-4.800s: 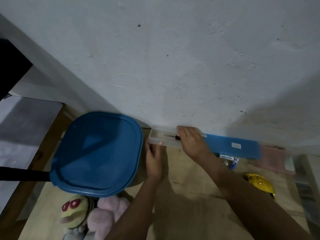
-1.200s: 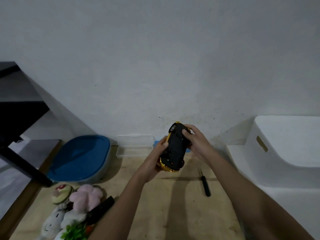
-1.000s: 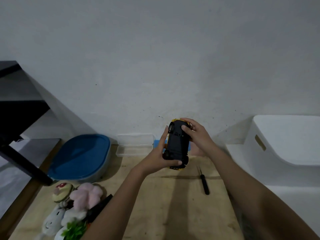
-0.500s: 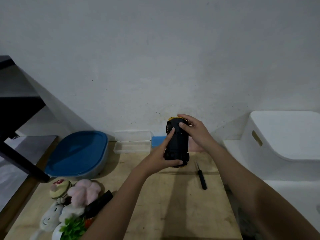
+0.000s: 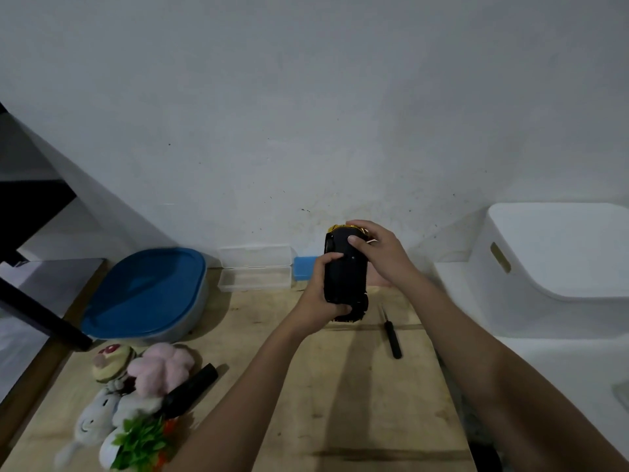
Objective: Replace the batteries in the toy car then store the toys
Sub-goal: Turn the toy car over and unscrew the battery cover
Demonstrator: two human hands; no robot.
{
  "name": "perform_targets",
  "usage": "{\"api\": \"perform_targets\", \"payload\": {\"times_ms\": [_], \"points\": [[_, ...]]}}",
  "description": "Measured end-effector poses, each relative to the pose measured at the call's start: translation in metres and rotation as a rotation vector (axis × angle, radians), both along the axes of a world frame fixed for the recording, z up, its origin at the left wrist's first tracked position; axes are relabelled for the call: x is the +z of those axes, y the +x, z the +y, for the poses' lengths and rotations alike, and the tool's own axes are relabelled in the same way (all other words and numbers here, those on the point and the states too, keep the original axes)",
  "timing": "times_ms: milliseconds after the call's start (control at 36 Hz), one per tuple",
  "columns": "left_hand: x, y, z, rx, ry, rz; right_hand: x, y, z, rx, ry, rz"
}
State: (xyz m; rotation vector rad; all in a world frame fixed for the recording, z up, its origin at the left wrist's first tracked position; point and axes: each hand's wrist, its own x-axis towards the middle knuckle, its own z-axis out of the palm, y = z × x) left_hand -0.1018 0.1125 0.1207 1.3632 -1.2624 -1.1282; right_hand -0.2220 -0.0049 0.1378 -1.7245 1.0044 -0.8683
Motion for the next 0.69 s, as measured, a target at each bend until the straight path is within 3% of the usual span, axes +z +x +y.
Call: {"api": "perform_targets", "payload": {"times_ms": [194,361,472,583,694], "points": [[-0.017,-0.004,0.009,0.035,0.052,-0.011,-0.013,-0.005,0.007,0.021,0.057,0.105],[-0.042,0.007,0.028,0.084,0.125,0.042,-0.054,-0.032,0.007,-0.071,0.313,0.073],[-0.058,0.014,0.041,0.132,0.188,0.045,-0.111,-0.051,0.011,-0.192,0.41,0.345],[-0.068,0.021,0.052,0.177,0.219,0.038,-0.15,-0.069,0.033,-0.22,0.288,0.736],[-0.07,0.03,0.06,0.23,0.246,0.055,-0.172,-0.068,0.044,-0.246,0.199,0.801]]}}
